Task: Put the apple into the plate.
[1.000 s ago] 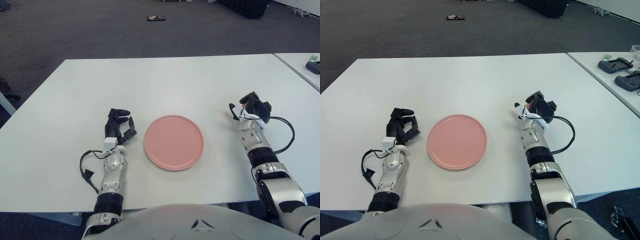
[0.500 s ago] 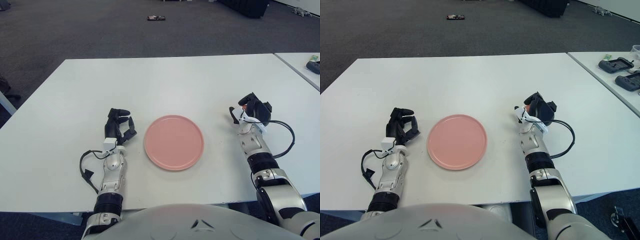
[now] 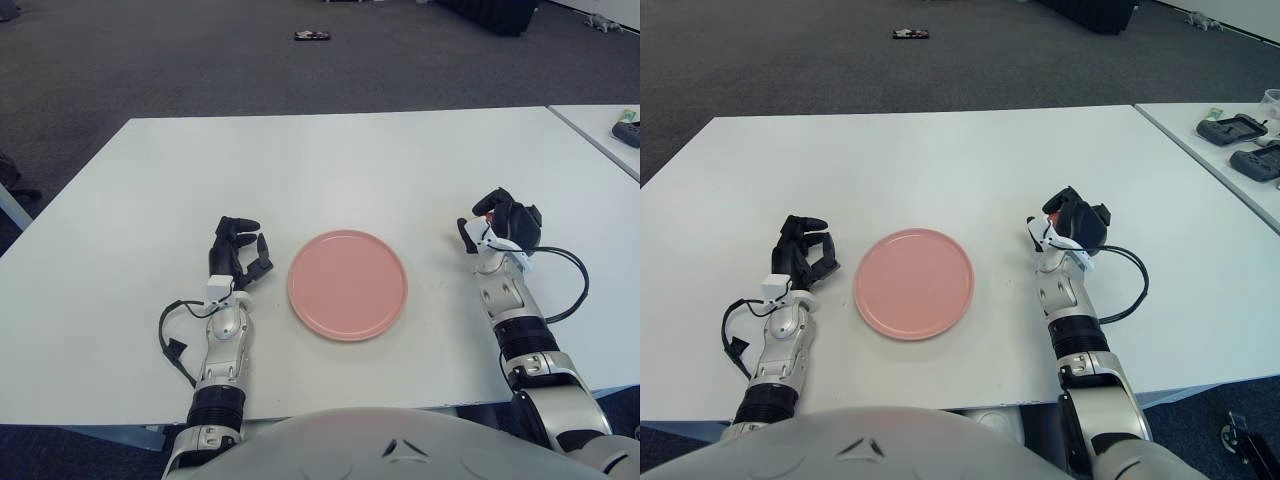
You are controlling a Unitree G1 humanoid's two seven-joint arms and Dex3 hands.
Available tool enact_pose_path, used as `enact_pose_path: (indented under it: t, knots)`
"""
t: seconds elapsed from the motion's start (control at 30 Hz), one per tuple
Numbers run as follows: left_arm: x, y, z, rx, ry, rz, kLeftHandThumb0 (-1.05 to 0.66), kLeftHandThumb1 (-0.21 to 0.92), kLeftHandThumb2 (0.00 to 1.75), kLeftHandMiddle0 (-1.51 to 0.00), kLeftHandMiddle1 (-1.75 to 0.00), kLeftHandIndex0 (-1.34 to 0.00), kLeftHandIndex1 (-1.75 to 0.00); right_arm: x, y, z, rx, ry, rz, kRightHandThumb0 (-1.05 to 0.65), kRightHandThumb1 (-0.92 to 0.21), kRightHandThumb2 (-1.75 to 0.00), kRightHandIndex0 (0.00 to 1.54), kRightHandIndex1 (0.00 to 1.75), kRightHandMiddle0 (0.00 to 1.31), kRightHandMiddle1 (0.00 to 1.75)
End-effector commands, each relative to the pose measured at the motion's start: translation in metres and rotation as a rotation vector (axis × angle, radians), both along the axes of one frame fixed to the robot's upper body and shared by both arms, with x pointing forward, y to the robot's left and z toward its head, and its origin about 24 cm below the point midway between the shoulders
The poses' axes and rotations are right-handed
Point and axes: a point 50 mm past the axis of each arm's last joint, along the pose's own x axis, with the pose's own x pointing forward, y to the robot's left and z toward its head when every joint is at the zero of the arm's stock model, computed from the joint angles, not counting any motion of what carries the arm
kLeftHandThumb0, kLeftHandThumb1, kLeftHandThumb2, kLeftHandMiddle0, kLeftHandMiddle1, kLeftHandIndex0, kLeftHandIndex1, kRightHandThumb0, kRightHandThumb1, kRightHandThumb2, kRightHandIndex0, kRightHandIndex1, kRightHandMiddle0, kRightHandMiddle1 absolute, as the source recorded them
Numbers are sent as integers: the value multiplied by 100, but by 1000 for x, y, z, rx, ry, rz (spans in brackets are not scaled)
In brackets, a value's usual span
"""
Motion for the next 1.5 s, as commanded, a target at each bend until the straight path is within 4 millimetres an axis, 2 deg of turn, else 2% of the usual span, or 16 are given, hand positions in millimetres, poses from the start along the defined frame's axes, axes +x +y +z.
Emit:
enact_pose_path:
  t: [0.0,0.4,0.8,0.93,1.27,1.47]
  knots:
    - [-11,3,-17,-5,92,15,-43,46,114,-68,-175,-49,-175,1,-2,9,32,-63,-16,-59,-7,-163,143,175,82,175]
    - [-10,3,-17,-2,91,15,-43,46,115,-68,-175,-50,-175,-3,-1,18,162,-229,-7,-59,-6,-164,140,175,83,175]
    - [-10,2,-17,-8,89,15,-43,45,116,-69,-175,-50,-175,-7,6,37,153,-471,76,-63,-1,-170,140,175,88,175]
    - [-10,2,-17,-5,92,17,-43,45,116,-68,-175,-50,-175,-7,10,42,151,-519,98,-62,-2,-168,137,175,86,175]
    - [-10,2,-18,-9,84,15,-43,45,116,-66,-175,-50,-175,-9,35,63,149,-607,231,-59,-7,-162,133,175,82,175]
    - [-10,3,-19,-13,83,16,-43,46,115,-66,-175,-50,-175,-14,65,67,146,-587,530,-59,-6,-164,136,175,83,175]
